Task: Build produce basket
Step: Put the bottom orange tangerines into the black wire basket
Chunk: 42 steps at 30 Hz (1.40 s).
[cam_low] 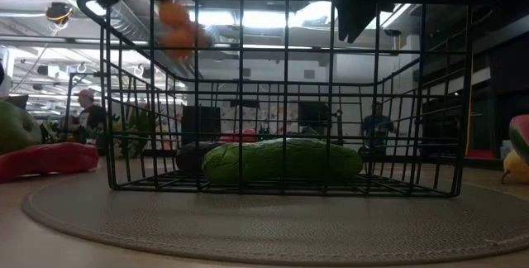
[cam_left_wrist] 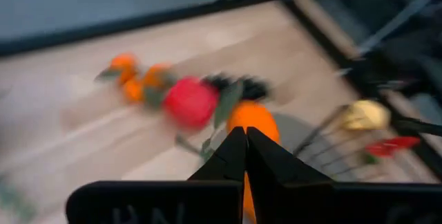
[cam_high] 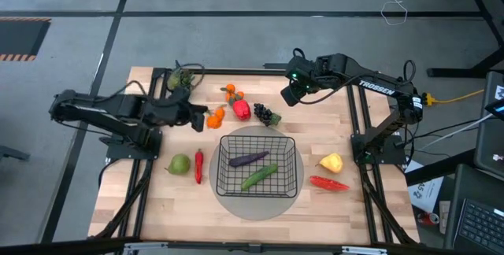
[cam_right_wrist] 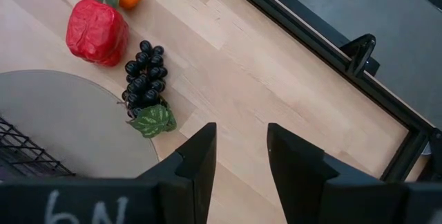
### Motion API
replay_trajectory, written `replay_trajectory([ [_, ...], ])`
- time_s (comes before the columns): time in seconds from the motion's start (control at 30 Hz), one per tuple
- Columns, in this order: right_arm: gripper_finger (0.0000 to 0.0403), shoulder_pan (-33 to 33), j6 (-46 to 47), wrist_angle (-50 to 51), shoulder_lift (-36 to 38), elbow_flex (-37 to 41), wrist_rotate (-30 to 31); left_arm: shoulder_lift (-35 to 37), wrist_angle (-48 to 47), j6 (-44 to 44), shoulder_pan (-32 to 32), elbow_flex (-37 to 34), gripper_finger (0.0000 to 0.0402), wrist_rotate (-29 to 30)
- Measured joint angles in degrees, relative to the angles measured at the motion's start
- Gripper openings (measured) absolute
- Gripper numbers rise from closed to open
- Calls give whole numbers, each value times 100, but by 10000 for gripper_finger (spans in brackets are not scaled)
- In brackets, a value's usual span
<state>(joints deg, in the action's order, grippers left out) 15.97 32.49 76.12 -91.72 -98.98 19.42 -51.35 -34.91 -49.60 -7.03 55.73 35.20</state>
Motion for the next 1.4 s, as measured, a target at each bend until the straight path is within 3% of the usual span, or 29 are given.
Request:
replay_trajectory([
  [0.23, 131, -2, 2, 0, 0, 0, 2, -23, 1736, 1506, -4, 146, 0, -1189],
  [0.53, 131, -2, -14, -3, -2, 0, 7, -728, 3091, 1912, -2, 148, 0, -2514],
  [0.83, 131, -2, -17, 0, -2, 0, 7, -1475, 4197, 1975, 2, 146, 0, -4266],
  [1.4, 131, -2, -13, 2, -2, 0, 4, -1578, 4489, 2074, 4, 146, 8, -4380],
])
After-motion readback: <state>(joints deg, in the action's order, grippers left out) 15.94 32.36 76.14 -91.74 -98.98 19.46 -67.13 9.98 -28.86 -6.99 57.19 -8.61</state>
